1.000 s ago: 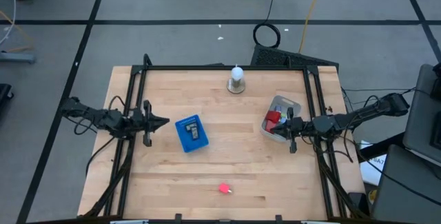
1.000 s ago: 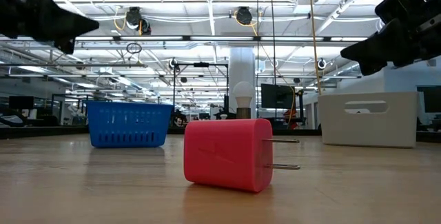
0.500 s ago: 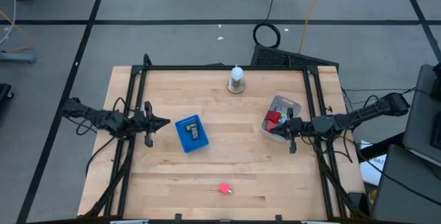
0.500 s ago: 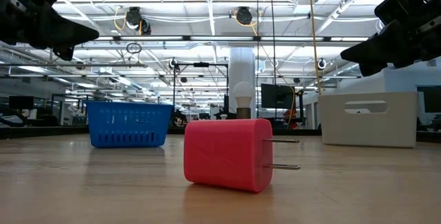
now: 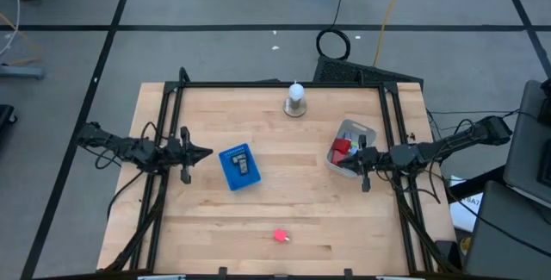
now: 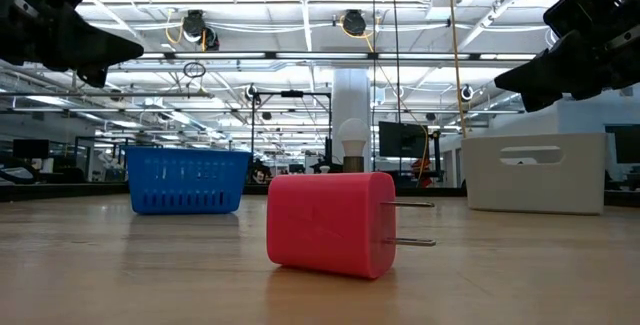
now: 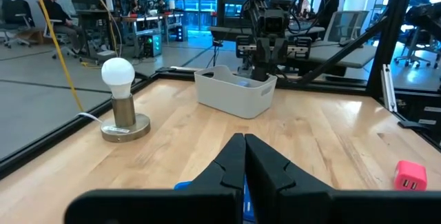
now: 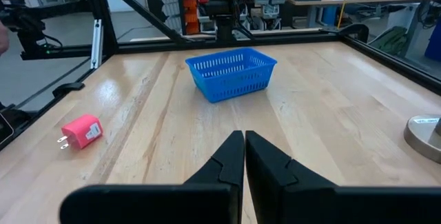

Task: Pick & Place Office items
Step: Put the pink charger adapter into the gray bin

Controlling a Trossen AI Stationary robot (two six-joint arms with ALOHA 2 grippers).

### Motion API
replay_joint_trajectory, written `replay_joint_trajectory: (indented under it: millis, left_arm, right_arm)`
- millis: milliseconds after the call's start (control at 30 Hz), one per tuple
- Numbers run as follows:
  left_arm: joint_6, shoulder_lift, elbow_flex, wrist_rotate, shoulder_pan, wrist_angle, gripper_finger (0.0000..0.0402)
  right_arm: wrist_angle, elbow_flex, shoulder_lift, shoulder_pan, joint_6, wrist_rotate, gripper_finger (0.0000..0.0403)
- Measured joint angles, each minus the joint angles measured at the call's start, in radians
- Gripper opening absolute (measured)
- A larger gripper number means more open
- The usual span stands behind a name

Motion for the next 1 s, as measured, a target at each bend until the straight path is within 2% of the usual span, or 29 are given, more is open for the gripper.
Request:
replay_joint_trajectory:
  millis: [233,333,400,533,867,1000]
  left_arm:
    - [-0.009,0.000,0.000,0.000,0.000,0.000,0.0007]
    - [-0.008,0.000,0.000,0.000,0.000,0.000,0.0014]
    - [-0.008,0.000,0.000,-0.001,0.000,0.000,0.0015]
    - [-0.012,0.001,0.000,-0.005,0.000,-0.001,0.0006]
    - [-0.038,0.001,0.000,-0.007,0.000,-0.001,0.0010]
    - [-0.038,0.001,0.000,-0.008,0.000,-0.001,0.0002]
  right_arm:
    - [0.057,0.000,0.022,0.000,-0.029,-0.020,0.0010]
    - [0.089,0.049,0.055,0.000,-0.037,-0.024,0.0023]
    - [0.035,0.093,0.103,0.000,-0.035,-0.023,0.0039]
    - [0.016,0.256,0.255,0.001,-0.034,-0.023,0.0079]
    - [-0.053,0.641,0.806,0.082,-0.111,-0.090,0.0215]
    - [-0.042,0.799,0.979,0.114,-0.154,-0.206,0.0257]
